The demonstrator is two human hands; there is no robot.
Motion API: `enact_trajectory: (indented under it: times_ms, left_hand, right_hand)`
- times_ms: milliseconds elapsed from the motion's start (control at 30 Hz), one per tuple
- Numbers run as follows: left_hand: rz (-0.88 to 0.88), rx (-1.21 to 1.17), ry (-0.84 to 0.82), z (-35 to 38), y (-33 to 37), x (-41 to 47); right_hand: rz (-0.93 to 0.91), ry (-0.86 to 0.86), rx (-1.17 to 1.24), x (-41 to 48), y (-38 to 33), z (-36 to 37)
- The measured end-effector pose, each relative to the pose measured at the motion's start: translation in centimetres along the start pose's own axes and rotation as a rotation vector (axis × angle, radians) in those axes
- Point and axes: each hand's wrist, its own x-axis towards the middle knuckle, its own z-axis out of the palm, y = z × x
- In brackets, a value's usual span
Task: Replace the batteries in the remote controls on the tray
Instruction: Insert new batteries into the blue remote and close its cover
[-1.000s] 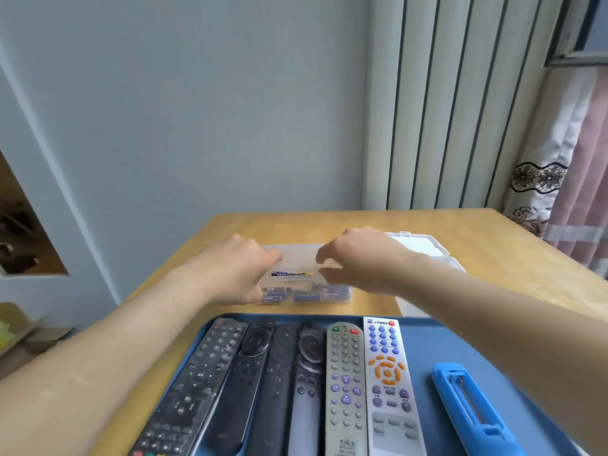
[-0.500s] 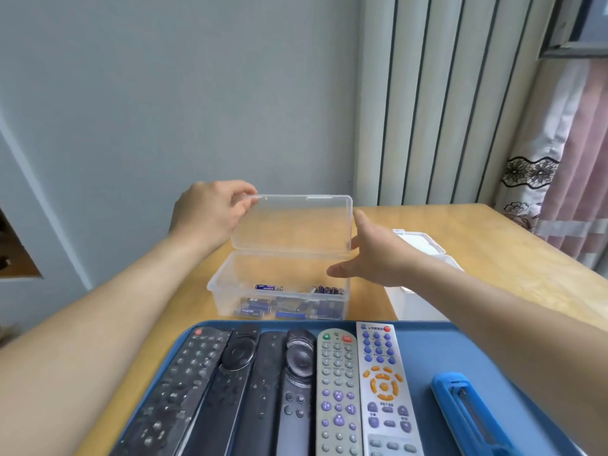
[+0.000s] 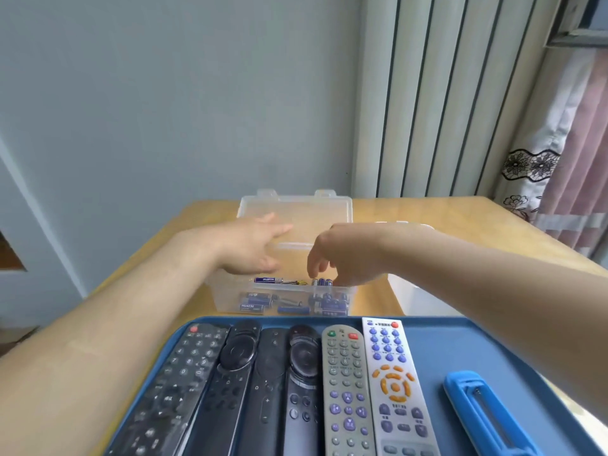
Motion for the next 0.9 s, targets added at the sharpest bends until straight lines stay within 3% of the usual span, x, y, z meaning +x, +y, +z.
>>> enact_trajectory:
  times_ms: [100,200,300,367,467,567,667,767,900]
  left_hand:
    - [0.013,-0.130,-0.014,1.5,-0.3,-0.2]
    - [-0.002,-0.235,0.114,2.2,-0.6,-0.4]
    - [0.068,-0.238,0.398,2.1,-0.3,-0.8]
    - [0.112,-0.311,0.483,1.7,0.3,-1.4]
    - [0.148,-0.369,0.428,1.4,1.3,-1.8]
    - [0.127,-0.355,0.252,1.3,1.8,-1.6]
    - [0.111,-0.371,0.085,0.9,2.4,-1.4]
    - [0.097,-0.452,0.018,0.3,3.2,-0.9]
    - [0.077,-0.367,-0.044,0.7,5.3,0.6]
  right_hand:
    - [-0.011,-0.157,-0.088,1.0,-0.4,-0.5]
    - [-0.033,-0.226,-0.110,1.8,-0.7,-0.7]
    - [-0.045,-0.158,-0.109,2.4,-0.8,-0.1]
    - [-0.070,-0.080,-0.115,2.7,-0.6,0.5]
    - [-0.090,-0.021,-0.146,2.6,-0.3,0.9]
    - [-0.099,0.001,-0.188,2.2,-0.2,0.8]
    - [-0.041,0.044,-0.149,1.5,0.0,0.0]
    - [0.020,0.097,-0.110,0.3,1.0,-1.7]
    - [0.071,0.112,0.137,-1.2,3.0,-2.7]
